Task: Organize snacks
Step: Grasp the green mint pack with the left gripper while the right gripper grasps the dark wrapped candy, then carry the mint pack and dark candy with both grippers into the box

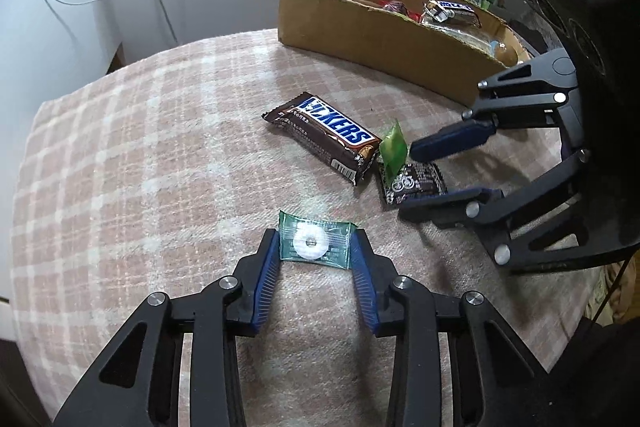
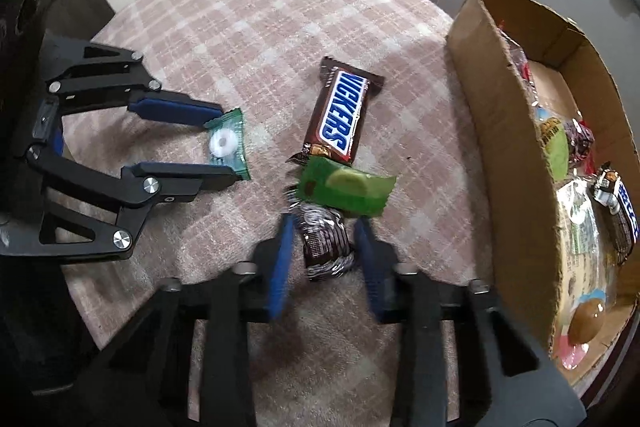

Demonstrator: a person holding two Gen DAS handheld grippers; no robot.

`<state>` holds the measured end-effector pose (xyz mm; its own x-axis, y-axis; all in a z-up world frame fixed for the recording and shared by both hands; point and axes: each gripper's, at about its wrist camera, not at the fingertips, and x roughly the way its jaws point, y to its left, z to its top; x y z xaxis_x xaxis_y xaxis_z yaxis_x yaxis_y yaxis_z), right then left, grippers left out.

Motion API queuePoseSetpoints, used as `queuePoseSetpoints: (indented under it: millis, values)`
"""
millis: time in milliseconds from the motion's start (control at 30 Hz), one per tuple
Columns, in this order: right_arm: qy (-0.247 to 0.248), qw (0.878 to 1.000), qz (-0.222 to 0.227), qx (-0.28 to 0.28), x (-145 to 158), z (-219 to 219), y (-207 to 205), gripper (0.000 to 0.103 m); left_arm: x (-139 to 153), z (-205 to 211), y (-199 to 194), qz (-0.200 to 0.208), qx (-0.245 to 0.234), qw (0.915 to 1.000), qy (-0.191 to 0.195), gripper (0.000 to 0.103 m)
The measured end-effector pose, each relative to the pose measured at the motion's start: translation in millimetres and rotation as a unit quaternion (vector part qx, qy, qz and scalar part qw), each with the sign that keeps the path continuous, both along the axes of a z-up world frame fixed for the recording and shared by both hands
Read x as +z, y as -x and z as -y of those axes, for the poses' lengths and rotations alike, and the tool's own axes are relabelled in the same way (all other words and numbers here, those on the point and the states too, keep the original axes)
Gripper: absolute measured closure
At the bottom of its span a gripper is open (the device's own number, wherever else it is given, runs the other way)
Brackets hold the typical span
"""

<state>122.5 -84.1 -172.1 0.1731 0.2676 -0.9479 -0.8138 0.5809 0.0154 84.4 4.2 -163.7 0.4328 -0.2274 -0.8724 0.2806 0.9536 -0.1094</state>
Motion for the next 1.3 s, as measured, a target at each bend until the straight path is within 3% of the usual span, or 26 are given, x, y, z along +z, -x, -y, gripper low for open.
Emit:
queuePoseSetpoints:
  millis: [267, 400, 833, 1300]
  values:
    - [-0.035, 0.999, -0.012, -0.033, 10, 23, 11, 0.079, 5, -5, 7, -0.006, 0.014, 0.9997, 0.02, 0.07]
    - [-0.075, 0.994, -0.044, -0.062, 20, 42, 10, 0.079, 14, -3, 19, -0.004, 0.018, 0.9993, 0.032, 0.07]
    - [-0.102, 0.989, 0.035, -0.105, 82, 77, 10, 0.079, 50, 4, 7, 0.024, 0.013, 0.9977, 0.061, 0.07]
    - [-0.115, 0.971, 0.08, -0.195, 114, 133, -38, 0.079, 97, 26, -56, 0.082, -0.001, 0.994, 0.072, 0.07]
